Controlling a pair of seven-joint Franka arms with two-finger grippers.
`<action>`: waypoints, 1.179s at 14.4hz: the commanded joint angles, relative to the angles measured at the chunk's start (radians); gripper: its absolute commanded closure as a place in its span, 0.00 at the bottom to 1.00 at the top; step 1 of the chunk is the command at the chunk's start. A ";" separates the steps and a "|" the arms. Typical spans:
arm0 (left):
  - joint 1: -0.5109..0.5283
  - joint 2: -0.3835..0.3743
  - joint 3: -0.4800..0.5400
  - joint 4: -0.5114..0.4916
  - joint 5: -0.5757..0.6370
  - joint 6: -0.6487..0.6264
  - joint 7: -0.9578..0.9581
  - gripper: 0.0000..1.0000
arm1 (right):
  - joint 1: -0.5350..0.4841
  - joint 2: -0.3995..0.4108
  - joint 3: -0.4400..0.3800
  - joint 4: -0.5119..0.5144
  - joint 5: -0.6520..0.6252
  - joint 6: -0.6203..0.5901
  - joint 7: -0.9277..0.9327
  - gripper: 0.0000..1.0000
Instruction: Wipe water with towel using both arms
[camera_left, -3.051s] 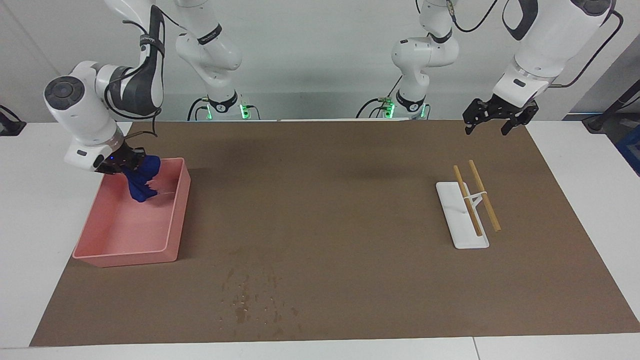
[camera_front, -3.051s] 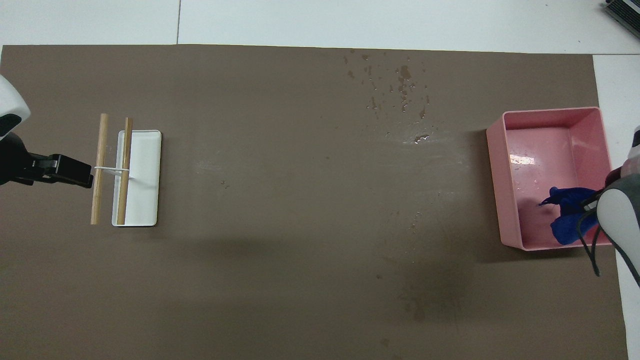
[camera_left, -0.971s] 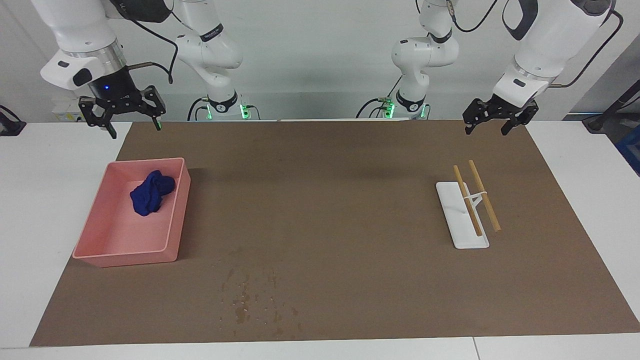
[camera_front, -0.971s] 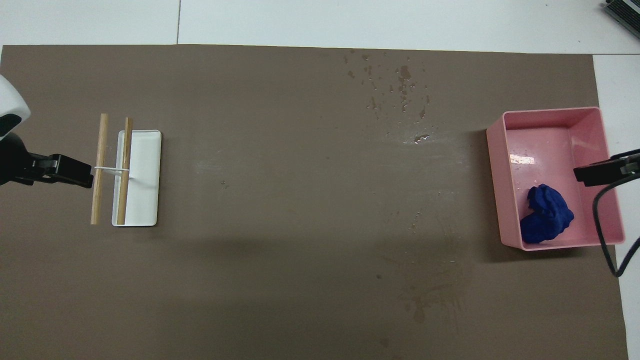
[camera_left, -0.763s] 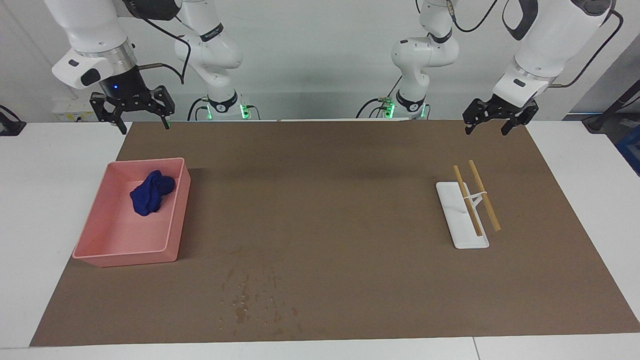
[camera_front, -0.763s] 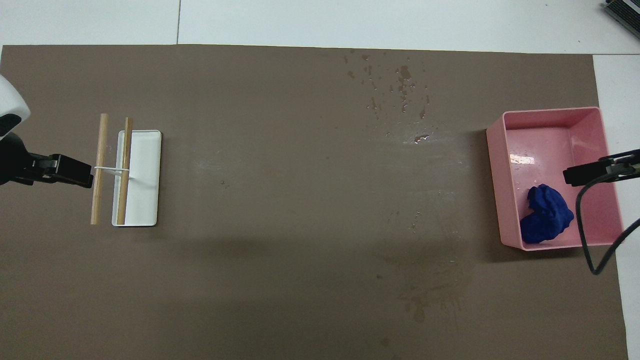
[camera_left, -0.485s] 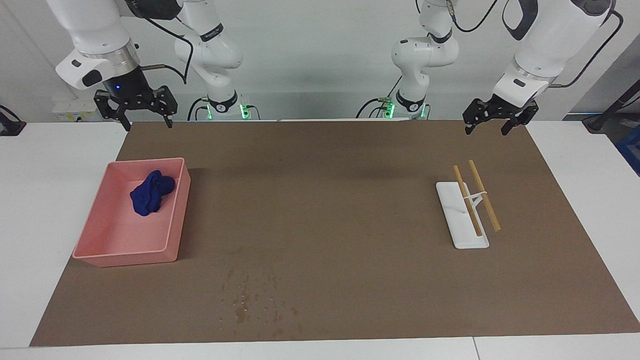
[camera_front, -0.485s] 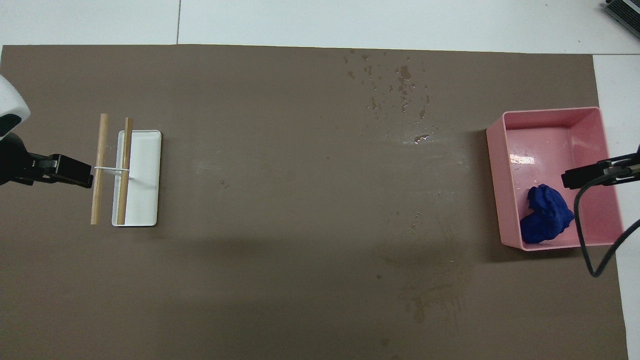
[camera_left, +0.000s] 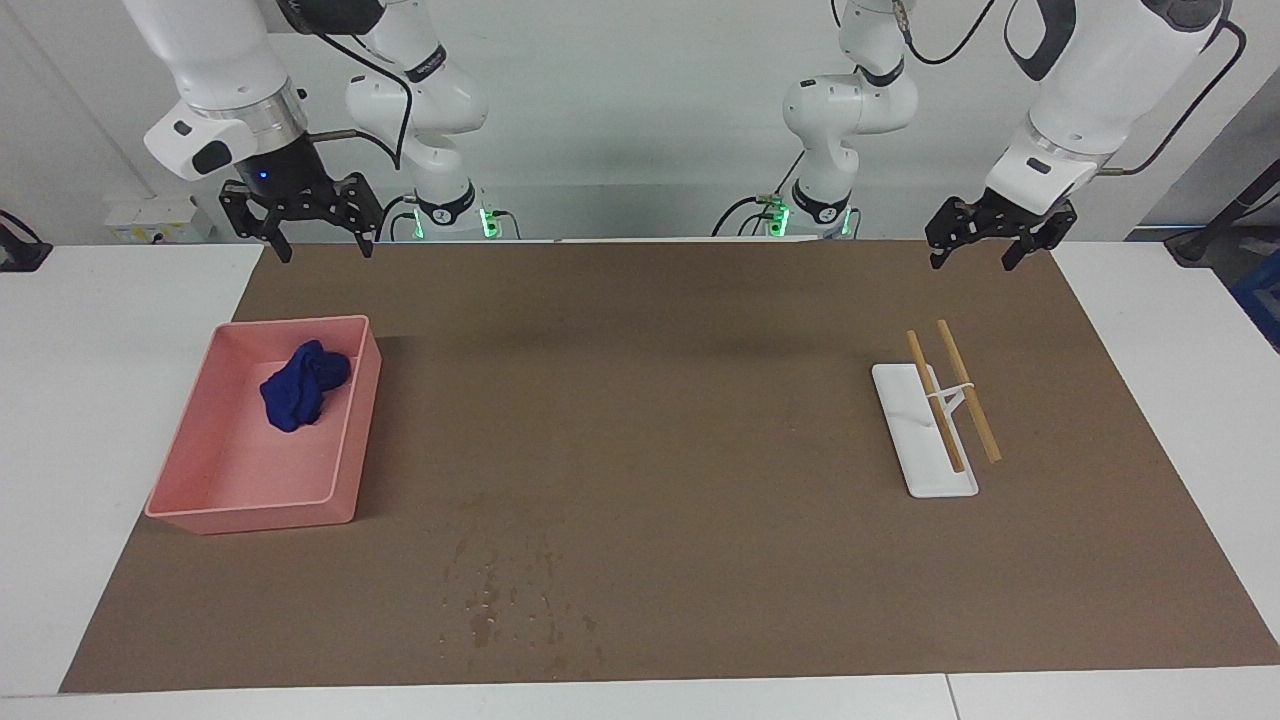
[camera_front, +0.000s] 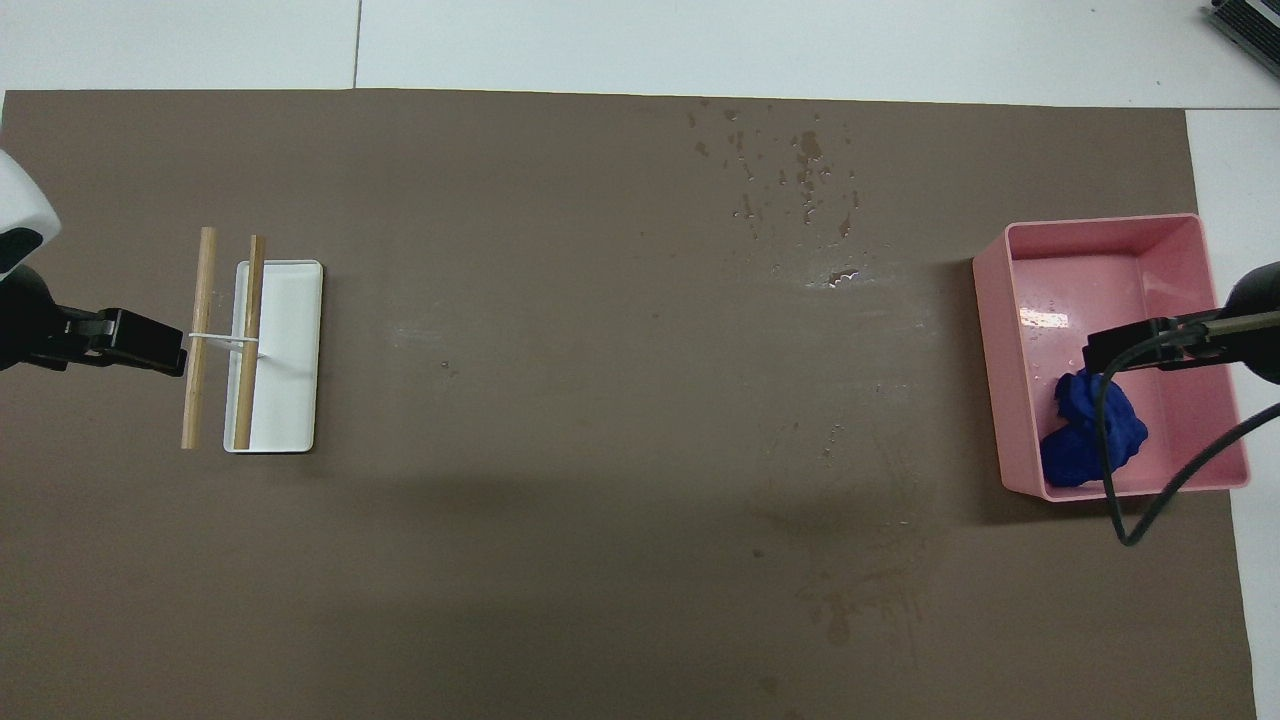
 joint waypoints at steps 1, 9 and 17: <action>0.003 -0.024 0.004 -0.031 -0.015 0.019 0.010 0.00 | 0.017 -0.004 -0.004 -0.013 0.029 0.011 0.006 0.00; 0.003 -0.024 0.004 -0.031 -0.015 0.020 0.010 0.00 | 0.001 -0.019 -0.004 -0.095 0.006 0.042 -0.052 0.00; 0.003 -0.024 0.004 -0.031 -0.015 0.020 0.010 0.00 | 0.003 0.019 0.005 -0.064 0.010 0.083 -0.045 0.00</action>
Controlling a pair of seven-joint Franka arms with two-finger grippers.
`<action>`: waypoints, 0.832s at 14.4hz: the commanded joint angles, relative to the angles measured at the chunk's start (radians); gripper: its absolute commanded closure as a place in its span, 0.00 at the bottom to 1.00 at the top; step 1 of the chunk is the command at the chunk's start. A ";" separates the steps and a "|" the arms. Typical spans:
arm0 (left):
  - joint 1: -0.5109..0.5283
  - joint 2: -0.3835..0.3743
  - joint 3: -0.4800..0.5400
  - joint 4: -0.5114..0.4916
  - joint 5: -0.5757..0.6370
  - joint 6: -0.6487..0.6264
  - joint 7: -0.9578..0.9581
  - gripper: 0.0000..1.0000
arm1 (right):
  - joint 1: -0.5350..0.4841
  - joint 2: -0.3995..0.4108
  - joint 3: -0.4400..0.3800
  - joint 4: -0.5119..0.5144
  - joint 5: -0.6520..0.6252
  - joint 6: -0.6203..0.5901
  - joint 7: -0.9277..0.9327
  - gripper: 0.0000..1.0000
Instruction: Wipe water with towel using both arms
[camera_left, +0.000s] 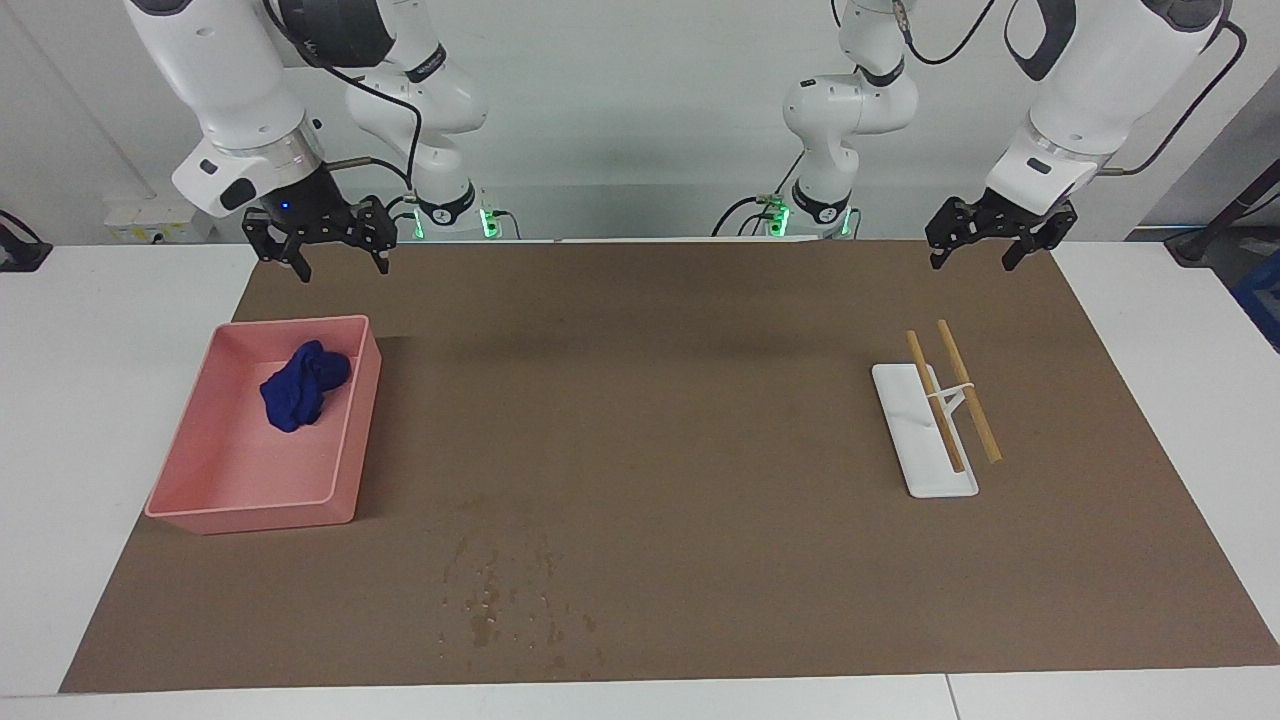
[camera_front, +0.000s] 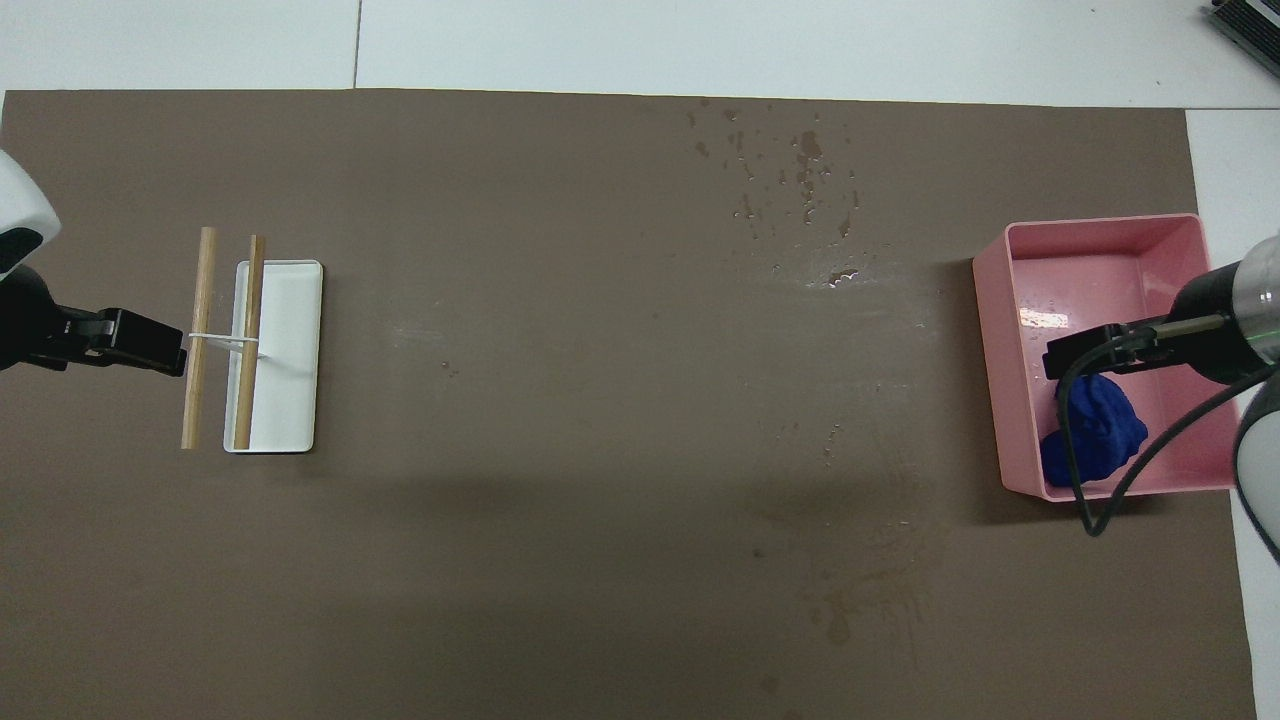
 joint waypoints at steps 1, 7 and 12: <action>0.005 -0.024 0.004 -0.031 -0.015 0.020 0.010 0.00 | -0.007 0.007 0.005 0.003 0.009 0.044 -0.020 0.00; 0.003 -0.026 0.004 -0.031 -0.015 0.020 0.010 0.00 | -0.011 0.008 0.006 -0.002 0.017 0.074 0.159 0.00; 0.003 -0.024 0.004 -0.031 -0.015 0.019 0.010 0.00 | -0.019 0.008 0.016 -0.003 0.017 0.072 0.166 0.00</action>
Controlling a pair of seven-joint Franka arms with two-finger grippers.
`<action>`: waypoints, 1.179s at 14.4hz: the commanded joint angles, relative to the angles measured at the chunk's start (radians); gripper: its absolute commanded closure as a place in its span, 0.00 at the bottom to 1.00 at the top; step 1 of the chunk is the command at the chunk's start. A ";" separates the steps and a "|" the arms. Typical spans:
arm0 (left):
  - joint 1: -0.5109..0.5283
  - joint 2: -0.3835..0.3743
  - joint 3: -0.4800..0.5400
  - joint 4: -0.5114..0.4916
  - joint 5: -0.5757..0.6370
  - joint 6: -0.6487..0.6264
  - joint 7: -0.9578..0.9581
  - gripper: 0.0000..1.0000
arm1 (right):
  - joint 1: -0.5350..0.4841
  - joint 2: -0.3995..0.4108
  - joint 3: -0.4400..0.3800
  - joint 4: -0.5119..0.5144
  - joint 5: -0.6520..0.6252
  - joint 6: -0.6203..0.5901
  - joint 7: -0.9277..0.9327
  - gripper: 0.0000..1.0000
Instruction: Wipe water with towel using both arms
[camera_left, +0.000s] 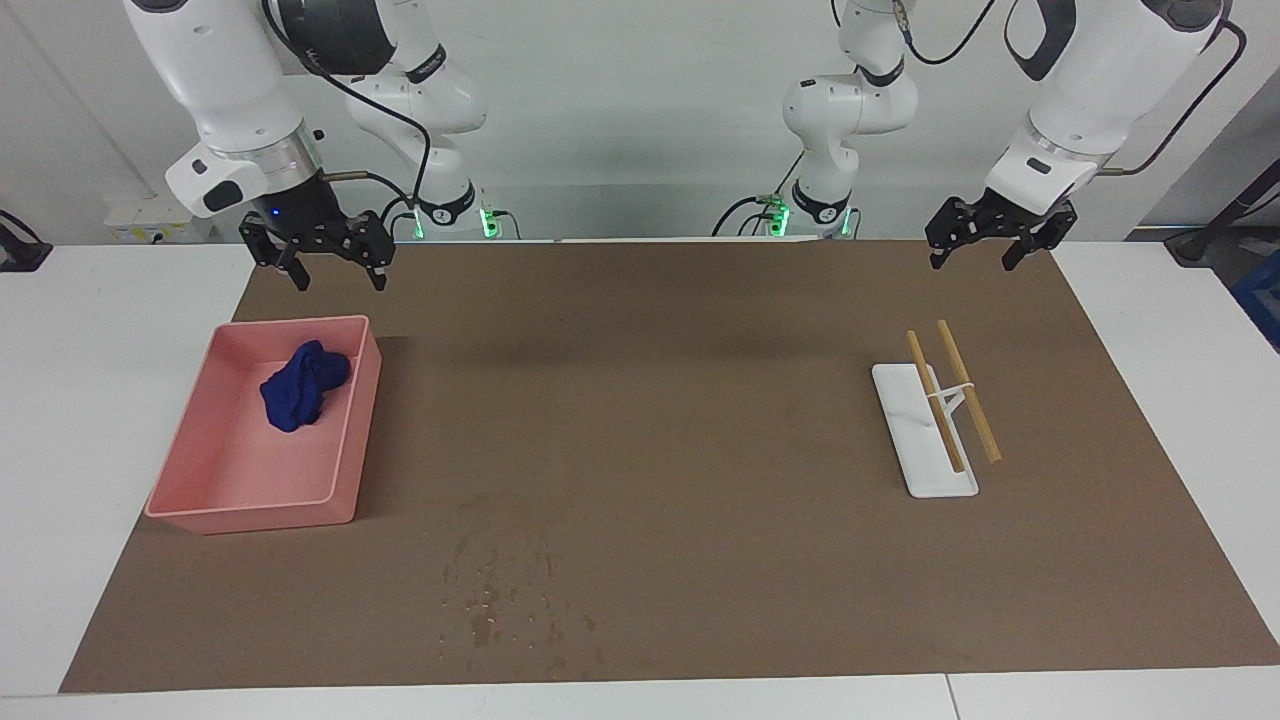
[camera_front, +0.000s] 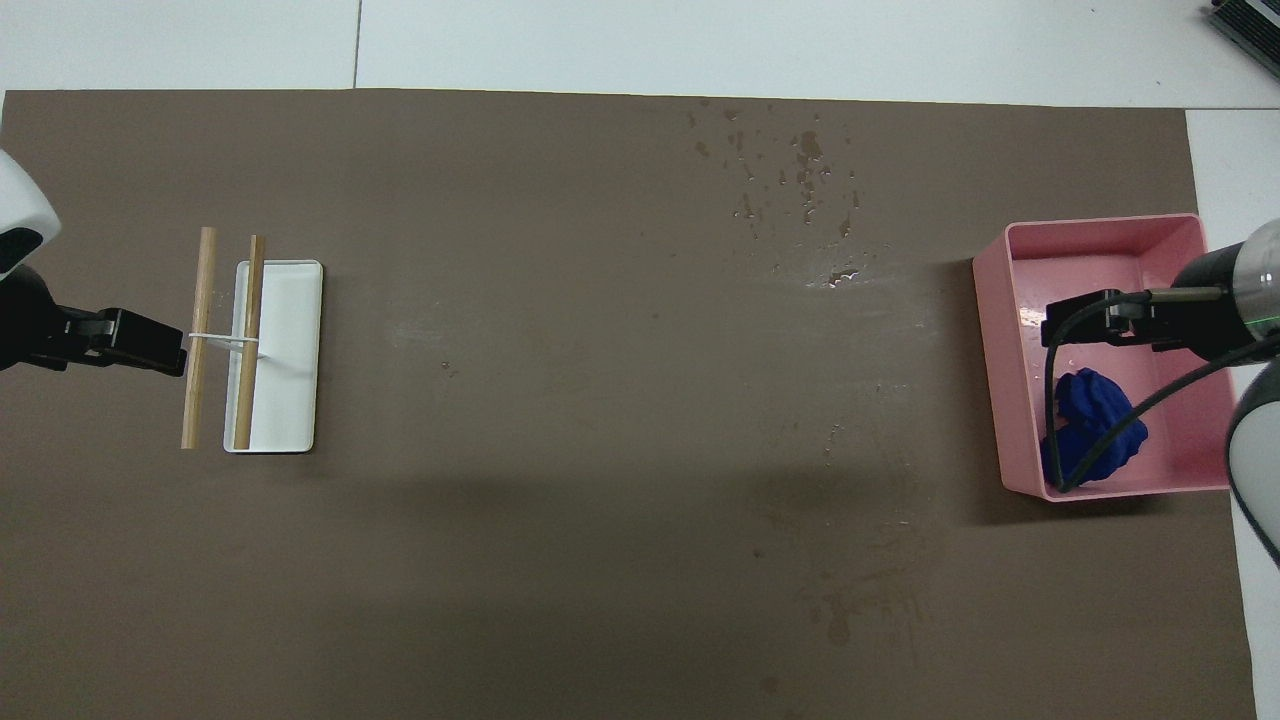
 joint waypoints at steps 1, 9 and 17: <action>0.003 -0.024 0.004 -0.031 -0.015 0.019 0.010 0.00 | -0.016 0.001 0.018 -0.003 0.016 0.015 0.019 0.00; 0.005 -0.024 0.004 -0.031 -0.015 0.020 0.010 0.00 | -0.014 0.000 0.006 0.003 0.013 -0.016 0.026 0.00; 0.003 -0.026 0.004 -0.031 -0.015 0.020 0.010 0.00 | -0.022 0.000 -0.034 0.008 -0.003 -0.034 0.019 0.00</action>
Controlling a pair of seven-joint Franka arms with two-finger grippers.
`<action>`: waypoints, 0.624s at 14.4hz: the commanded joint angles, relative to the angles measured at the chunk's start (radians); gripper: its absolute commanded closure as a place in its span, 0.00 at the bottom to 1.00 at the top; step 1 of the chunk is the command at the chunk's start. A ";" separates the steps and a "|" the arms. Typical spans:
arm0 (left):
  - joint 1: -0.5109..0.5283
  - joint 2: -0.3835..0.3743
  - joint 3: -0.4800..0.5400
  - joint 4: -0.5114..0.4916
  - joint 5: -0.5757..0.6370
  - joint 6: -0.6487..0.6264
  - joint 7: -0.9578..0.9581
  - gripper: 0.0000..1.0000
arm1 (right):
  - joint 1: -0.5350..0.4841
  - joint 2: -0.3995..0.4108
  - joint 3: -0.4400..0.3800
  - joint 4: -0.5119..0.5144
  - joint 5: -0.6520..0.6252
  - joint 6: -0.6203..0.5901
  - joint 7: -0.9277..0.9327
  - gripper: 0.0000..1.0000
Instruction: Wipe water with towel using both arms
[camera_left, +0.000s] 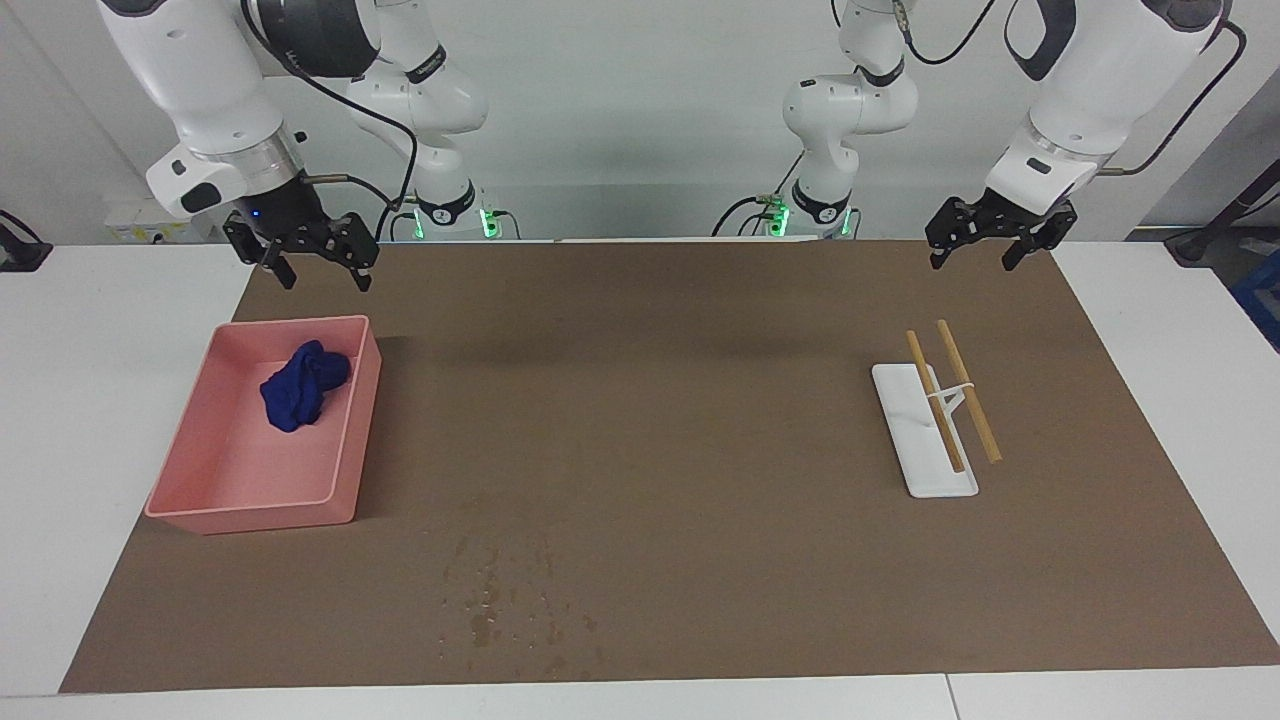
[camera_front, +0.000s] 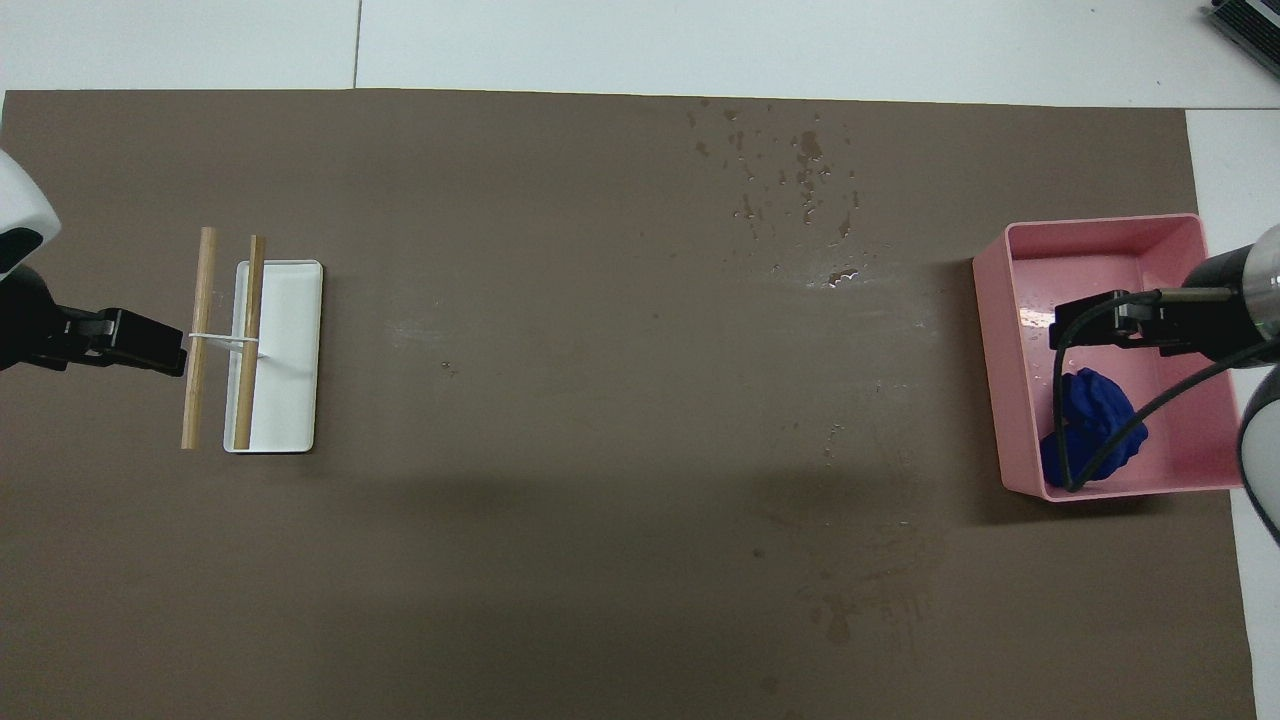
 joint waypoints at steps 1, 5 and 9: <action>0.003 -0.024 0.004 -0.031 -0.015 0.019 0.010 0.00 | -0.010 0.000 0.000 0.008 -0.002 -0.017 0.013 0.00; 0.003 -0.026 0.004 -0.031 -0.015 0.019 0.010 0.00 | -0.010 0.000 -0.002 0.009 -0.002 -0.016 0.013 0.00; 0.003 -0.024 0.004 -0.031 -0.015 0.020 0.010 0.00 | -0.010 0.000 -0.020 0.008 -0.002 -0.014 0.011 0.00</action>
